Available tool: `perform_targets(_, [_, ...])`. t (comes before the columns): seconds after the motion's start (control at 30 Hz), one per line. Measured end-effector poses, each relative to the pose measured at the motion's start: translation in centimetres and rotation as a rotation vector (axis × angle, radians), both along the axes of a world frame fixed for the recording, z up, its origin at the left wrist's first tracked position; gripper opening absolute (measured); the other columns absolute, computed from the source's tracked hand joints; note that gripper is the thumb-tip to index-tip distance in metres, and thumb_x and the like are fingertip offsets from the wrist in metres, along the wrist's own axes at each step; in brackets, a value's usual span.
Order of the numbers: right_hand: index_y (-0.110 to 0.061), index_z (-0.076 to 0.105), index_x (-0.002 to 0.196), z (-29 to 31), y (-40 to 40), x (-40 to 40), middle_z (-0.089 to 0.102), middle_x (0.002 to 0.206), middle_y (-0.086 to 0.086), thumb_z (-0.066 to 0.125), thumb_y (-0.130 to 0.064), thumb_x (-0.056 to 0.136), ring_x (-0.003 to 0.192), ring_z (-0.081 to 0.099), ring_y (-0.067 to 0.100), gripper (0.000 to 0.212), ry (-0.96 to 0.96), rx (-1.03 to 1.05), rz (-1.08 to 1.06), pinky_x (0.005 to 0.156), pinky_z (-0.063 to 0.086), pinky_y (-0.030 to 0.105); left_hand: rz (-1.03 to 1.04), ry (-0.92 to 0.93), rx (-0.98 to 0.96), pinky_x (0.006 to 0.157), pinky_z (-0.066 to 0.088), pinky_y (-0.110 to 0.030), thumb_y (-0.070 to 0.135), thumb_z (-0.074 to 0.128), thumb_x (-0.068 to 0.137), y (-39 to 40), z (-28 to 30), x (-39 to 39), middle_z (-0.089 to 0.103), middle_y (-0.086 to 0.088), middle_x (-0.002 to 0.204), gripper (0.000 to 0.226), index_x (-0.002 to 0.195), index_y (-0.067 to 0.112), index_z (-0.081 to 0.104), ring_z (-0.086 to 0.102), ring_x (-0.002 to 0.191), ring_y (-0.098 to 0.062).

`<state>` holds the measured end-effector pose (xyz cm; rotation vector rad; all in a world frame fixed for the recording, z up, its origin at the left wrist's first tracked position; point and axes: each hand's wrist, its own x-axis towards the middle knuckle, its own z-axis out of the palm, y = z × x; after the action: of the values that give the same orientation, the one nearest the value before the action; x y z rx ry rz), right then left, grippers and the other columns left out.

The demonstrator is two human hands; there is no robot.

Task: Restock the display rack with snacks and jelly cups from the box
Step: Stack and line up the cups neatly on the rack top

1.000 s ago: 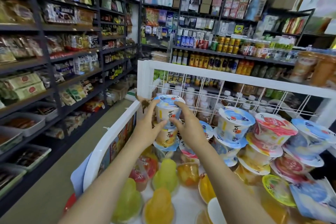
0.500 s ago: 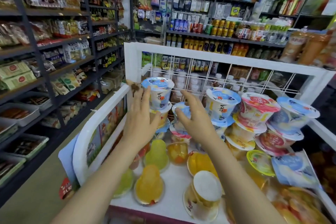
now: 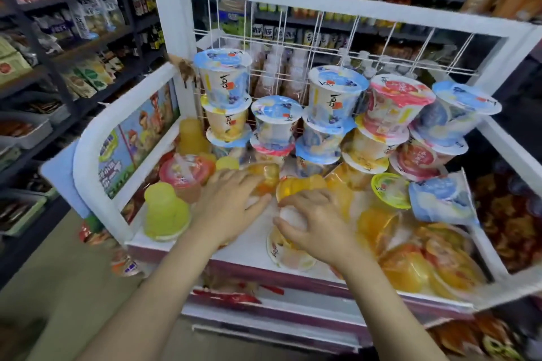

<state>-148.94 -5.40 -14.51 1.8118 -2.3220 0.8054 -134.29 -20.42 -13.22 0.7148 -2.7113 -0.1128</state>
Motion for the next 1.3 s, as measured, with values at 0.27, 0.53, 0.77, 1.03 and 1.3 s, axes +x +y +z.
perform_targets(0.27, [-0.027, 0.062, 0.125, -1.1, 1.2, 1.0, 0.058, 0.103, -0.001, 0.049, -0.07, 0.076, 0.097, 0.056, 0.025, 0.067, 0.082, 0.093, -0.068, 0.075, 0.044, 0.037, 0.004, 0.003, 0.076, 0.104, 0.031, -0.037, 0.068, 0.024, 0.089, 0.4, 0.6, 0.2, 0.066, 0.004, 0.126, 0.067, 0.129, 0.028, 0.061, 0.056, 0.118, -0.02])
perform_targets(0.53, [-0.026, 0.063, 0.125, 2.2, 1.0, 0.2, 0.056, 0.107, -0.003, 0.052, -0.07, 0.073, 0.1, 0.056, 0.016, 0.069, -0.113, -0.064, -0.087, 0.073, 0.044, 0.027, 0.025, 0.015, 0.168, 0.109, 0.026, -0.034, 0.074, 0.012, 0.085, 0.9, 1.0, 0.2, 0.061, 0.009, 0.134, 0.078, 0.131, 0.032, 0.059, 0.051, 0.126, -0.015])
perform_targets(0.77, [-0.015, 0.053, 0.132, 5.9, 0.0, -0.9, 0.054, 0.123, 0.002, 0.051, -0.063, 0.082, 0.115, 0.047, 0.011, 0.07, -0.368, -0.416, -0.172, 0.096, 0.034, 0.02, -0.033, 0.432, 0.571, 0.099, 0.034, -0.016, 0.078, 0.037, 0.084, 1.7, 2.8, 0.5, 0.047, 0.026, 0.131, 0.071, 0.14, 0.034, 0.045, 0.042, 0.12, 0.013])
perform_targets(1.03, [-0.036, 0.041, 0.12, 9.1, -3.1, 0.7, 0.054, 0.117, 0.001, 0.059, -0.065, 0.084, 0.108, 0.058, 0.025, 0.049, -0.705, -0.63, -0.109, 0.093, 0.049, 0.051, -0.151, 0.745, 1.144, 0.071, 0.055, -0.019, 0.043, 0.053, 0.089, 4.2, 7.1, -2.6, 0.071, -0.001, 0.109, 0.044, 0.13, 0.028, 0.047, 0.073, 0.086, -0.007])
perform_targets(1.3, [-0.048, 0.026, 0.142, 10.5, -4.3, -1.3, 0.06, 0.128, -0.004, 0.079, -0.033, 0.082, 0.112, 0.063, 0.011, 0.081, -0.679, -0.444, 0.061, 0.09, 0.054, 0.032, -0.157, 0.829, 0.848, 0.068, 0.053, -0.017, 0.029, 0.068, 0.09, 0.4, 10.2, -2.1, 0.064, 0.002, 0.109, 0.037, 0.121, 0.04, 0.051, 0.067, 0.085, -0.001])
